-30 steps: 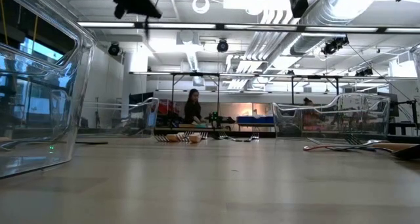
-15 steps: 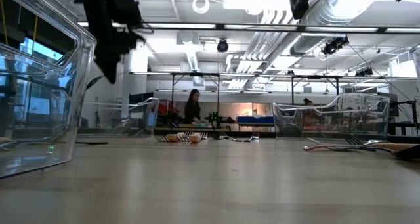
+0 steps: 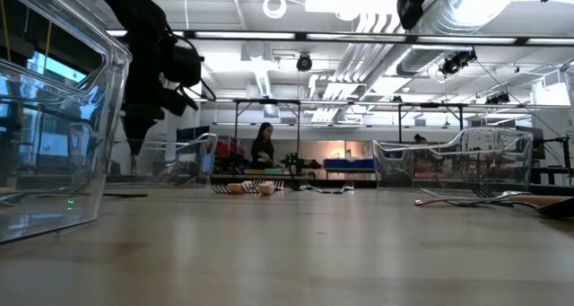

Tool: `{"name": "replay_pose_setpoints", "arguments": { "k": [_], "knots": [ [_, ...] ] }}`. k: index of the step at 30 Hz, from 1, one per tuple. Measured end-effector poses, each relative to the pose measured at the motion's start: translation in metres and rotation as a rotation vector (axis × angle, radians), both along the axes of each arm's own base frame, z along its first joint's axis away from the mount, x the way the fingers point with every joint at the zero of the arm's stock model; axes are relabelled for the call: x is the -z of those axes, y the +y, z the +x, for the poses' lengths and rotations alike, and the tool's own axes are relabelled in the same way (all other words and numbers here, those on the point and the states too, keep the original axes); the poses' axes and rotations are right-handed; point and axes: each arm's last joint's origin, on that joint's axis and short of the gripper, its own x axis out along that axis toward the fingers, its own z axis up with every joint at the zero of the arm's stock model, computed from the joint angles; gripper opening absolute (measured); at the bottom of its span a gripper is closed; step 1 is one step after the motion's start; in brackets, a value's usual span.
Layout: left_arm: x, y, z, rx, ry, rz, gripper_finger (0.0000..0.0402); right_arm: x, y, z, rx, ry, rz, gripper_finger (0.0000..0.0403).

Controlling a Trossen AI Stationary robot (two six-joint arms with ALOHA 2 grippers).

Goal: Sort silverware by color (type)
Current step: Put the blue spoon into the top left transparent bin, then put the light orange fork into the bottom left transparent bin

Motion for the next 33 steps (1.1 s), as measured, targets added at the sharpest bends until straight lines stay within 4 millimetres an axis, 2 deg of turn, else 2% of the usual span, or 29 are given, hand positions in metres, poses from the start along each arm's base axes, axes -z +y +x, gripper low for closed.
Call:
{"name": "replay_pose_setpoints", "arguments": {
  "k": [13, 25, 33],
  "knots": [
    [0.024, 0.006, 0.007, 0.025, 0.056, -0.091, 0.0007, 0.003, 0.0, -0.001, 0.001, 0.034, 0.004, 0.0],
    [0.026, 0.007, 0.009, 0.025, 0.043, -0.09, 0.0028, 0.003, 0.0, -0.001, 0.001, 0.035, 0.004, 0.0],
    [0.027, 0.007, 0.01, 0.027, 0.01, -0.12, 0.0072, 0.003, 0.0, -0.001, 0.001, 0.035, 0.004, 0.0]
  ]
}}
